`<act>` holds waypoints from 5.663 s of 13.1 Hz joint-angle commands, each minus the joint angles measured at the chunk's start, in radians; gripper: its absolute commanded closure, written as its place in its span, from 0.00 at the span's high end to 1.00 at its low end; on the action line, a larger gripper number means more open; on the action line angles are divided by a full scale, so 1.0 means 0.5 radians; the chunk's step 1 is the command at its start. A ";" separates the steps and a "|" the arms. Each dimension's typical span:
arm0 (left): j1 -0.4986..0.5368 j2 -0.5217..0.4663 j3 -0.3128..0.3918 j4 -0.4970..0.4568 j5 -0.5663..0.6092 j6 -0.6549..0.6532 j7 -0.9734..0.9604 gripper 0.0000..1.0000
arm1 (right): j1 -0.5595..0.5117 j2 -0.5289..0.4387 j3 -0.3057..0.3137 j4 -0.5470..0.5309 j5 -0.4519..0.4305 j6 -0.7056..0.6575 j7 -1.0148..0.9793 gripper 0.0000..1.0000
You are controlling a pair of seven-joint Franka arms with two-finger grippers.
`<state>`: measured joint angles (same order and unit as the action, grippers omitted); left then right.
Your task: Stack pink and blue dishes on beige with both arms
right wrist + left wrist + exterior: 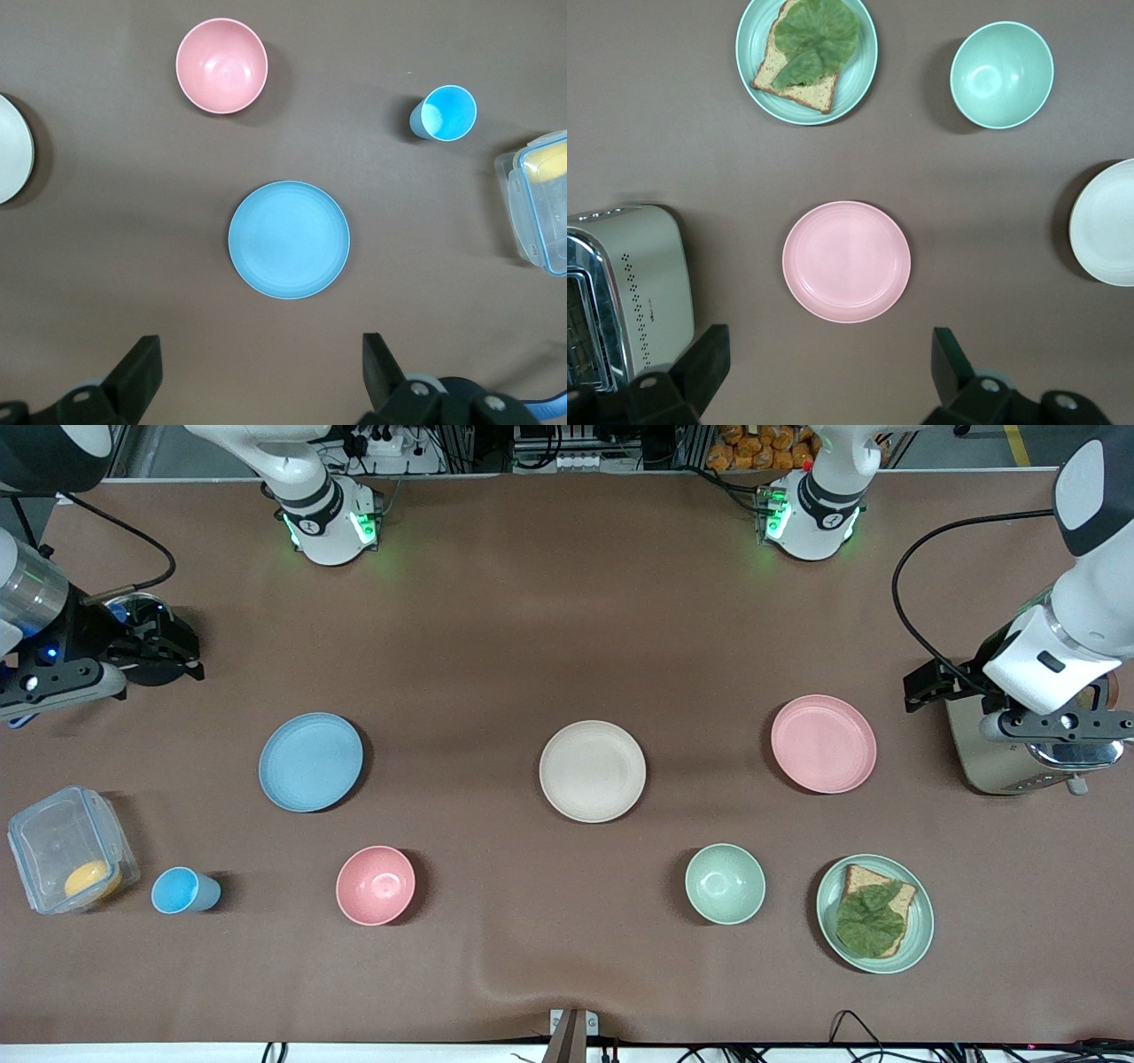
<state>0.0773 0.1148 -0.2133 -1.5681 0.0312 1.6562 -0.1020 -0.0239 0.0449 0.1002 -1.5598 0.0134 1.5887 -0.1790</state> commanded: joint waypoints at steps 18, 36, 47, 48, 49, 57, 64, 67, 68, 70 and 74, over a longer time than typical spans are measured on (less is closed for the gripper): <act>0.033 -0.012 -0.009 -0.011 0.008 -0.033 -0.029 1.00 | 0.020 -0.007 -0.001 0.012 -0.027 -0.005 0.017 1.00; 0.514 0.322 -0.009 -1.266 0.039 1.529 0.118 1.00 | -0.047 0.174 -0.016 -0.147 -0.039 -0.055 0.039 1.00; 0.530 0.574 -0.009 -1.266 0.017 1.655 0.109 0.62 | -0.265 0.563 -0.013 -0.795 0.038 1.004 0.024 1.00; 0.536 0.574 -0.009 -1.266 0.017 1.655 0.109 0.45 | -0.305 0.636 -0.010 -0.792 0.050 1.029 0.021 1.00; 0.536 0.574 -0.009 -1.266 0.017 1.655 0.109 0.30 | -0.317 0.686 -0.010 -0.795 0.071 1.090 0.021 1.00; 0.527 0.608 -0.018 -1.217 -0.007 1.655 0.090 0.00 | -0.440 0.950 -0.007 -0.792 0.231 1.247 -0.078 0.62; 0.517 0.531 -0.398 -1.131 -0.099 1.615 -0.130 0.00 | -0.452 1.002 -0.007 -0.768 0.231 1.262 -0.227 0.00; 0.508 0.534 -0.600 -1.082 -0.099 1.615 -0.277 0.00 | -0.462 0.996 -0.007 -0.731 0.231 1.213 -0.274 0.00; 0.511 0.534 -0.656 -1.067 -0.099 1.615 -0.311 0.00 | -0.462 0.990 -0.004 -0.697 0.231 1.167 -0.268 0.00; 0.508 0.537 -0.791 -1.030 -0.099 1.612 -0.427 0.00 | -0.449 0.981 -0.004 -0.535 0.231 0.901 -0.253 0.00; 0.343 0.620 -0.926 -0.929 -0.099 1.615 -0.673 0.00 | -0.437 0.966 -0.001 -0.256 0.231 0.496 -0.252 0.00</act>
<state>0.2948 0.3979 -0.6695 -2.0653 0.0020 2.4723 -0.4037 -0.2283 0.5299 0.0846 -1.7546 0.1171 1.9226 -0.2969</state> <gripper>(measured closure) 0.956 0.969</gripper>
